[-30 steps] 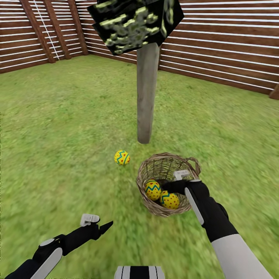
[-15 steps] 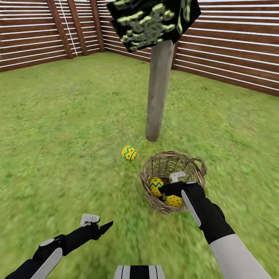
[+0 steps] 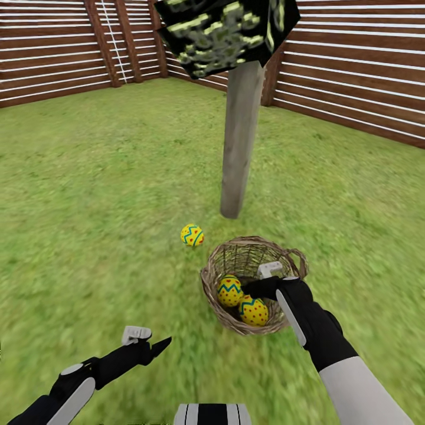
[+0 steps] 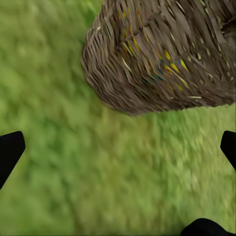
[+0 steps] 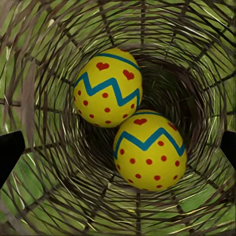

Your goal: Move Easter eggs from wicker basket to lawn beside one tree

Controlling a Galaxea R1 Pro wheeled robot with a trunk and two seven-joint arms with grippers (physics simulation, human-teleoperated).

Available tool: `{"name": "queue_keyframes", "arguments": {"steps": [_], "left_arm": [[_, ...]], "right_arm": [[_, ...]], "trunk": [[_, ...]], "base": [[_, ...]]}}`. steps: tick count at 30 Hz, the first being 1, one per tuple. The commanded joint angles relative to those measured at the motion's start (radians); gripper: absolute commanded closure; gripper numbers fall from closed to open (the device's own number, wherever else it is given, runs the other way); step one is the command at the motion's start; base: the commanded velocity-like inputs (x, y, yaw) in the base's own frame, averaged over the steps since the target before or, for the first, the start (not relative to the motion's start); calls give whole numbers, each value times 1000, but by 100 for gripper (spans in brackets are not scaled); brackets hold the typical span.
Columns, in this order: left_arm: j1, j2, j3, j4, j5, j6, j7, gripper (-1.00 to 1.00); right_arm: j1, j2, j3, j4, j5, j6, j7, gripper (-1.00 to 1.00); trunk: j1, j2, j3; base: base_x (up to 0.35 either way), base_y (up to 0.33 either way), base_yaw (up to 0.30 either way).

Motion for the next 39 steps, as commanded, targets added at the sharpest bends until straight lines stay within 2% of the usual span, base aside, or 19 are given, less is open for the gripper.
{"name": "queue_keyframes", "arguments": {"steps": [1, 14, 22, 30, 33, 39], "left_arm": [[-1, 1, -1, -1, 11, 7, 1, -100], [-1, 1, 0, -1, 11, 5, 1, -100], [-1, 1, 0, -1, 11, 6, 1, -100], [-1, 9, 2, 0, 12, 4, 1, -100], [-1, 9, 2, 0, 11, 4, 0, -100], [-1, 10, 2, -1, 11, 4, -1, -100]], "right_arm": [[0, -1, 2, -1, -8, 4, -4, -100], [0, -1, 2, 8, -8, 3, -6, -100], [0, -2, 1, 40, -9, -53, -7, -100], [0, -2, 0, 70, -7, -58, -9, -100], [0, -2, -1, 106, -6, -98, -12, -100], [0, -4, -8, 113, -8, -117, -13, -100]], "trunk": [[0, 0, -1], [0, 0, -12], [0, 0, -13], [0, 0, -19], [0, 0, -23], [0, 0, -32]], "base": [[2, -144, 204], [0, -29, 219], [-56, -255, 26], [-8, -22, 40], [0, -1, 102], [0, 0, 106]]}}
